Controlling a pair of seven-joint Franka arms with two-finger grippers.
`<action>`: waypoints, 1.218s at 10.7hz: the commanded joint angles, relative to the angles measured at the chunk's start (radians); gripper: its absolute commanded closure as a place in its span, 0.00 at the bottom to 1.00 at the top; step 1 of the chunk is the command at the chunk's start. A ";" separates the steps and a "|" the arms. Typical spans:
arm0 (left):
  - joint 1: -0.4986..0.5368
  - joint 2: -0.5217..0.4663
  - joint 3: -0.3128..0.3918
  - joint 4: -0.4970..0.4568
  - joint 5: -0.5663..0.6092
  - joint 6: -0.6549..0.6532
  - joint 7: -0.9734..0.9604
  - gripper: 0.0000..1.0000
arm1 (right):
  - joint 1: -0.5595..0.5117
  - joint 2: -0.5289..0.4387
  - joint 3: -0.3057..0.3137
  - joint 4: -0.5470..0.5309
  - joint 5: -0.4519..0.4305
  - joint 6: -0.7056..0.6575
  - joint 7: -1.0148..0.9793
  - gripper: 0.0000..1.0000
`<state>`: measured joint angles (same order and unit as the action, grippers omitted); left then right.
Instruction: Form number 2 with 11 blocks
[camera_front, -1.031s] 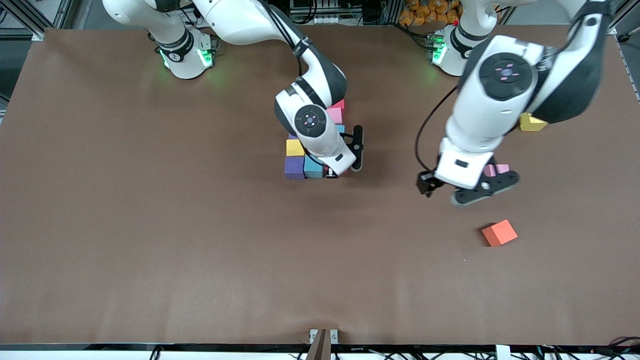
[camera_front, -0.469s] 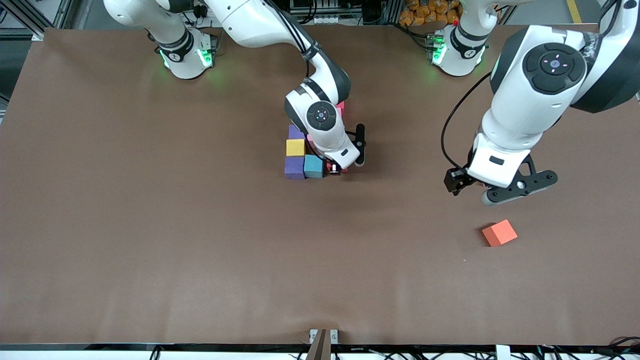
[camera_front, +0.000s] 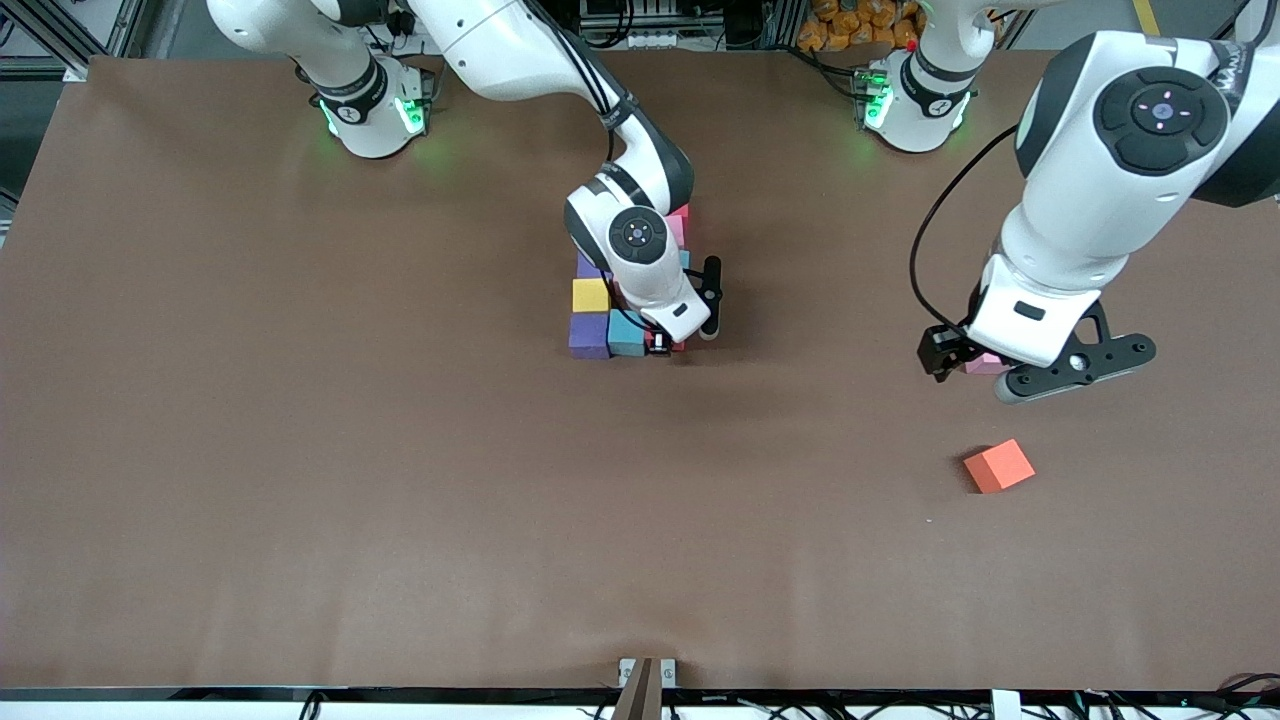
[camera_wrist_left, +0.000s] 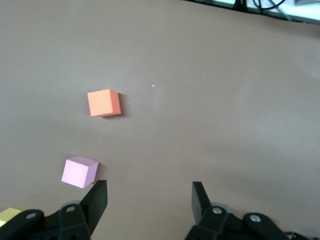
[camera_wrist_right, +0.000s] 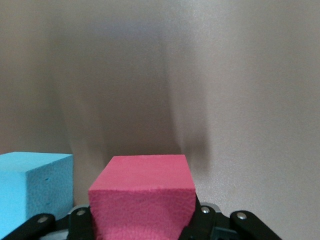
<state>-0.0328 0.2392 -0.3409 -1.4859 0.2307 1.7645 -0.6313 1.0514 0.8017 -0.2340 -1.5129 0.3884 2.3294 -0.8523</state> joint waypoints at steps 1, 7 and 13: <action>0.019 -0.041 -0.009 -0.008 -0.004 -0.025 0.042 0.24 | 0.016 0.025 -0.013 -0.001 -0.022 0.039 0.032 1.00; 0.136 -0.093 -0.015 -0.007 -0.148 -0.077 0.174 0.24 | 0.016 0.030 -0.013 -0.001 -0.036 0.041 0.038 0.60; 0.122 -0.118 0.089 -0.008 -0.186 -0.083 0.307 0.24 | 0.002 -0.004 -0.018 0.000 -0.031 -0.010 0.044 0.00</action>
<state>0.0977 0.1539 -0.2908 -1.4851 0.0820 1.6966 -0.3838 1.0552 0.8226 -0.2478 -1.5111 0.3731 2.3524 -0.8325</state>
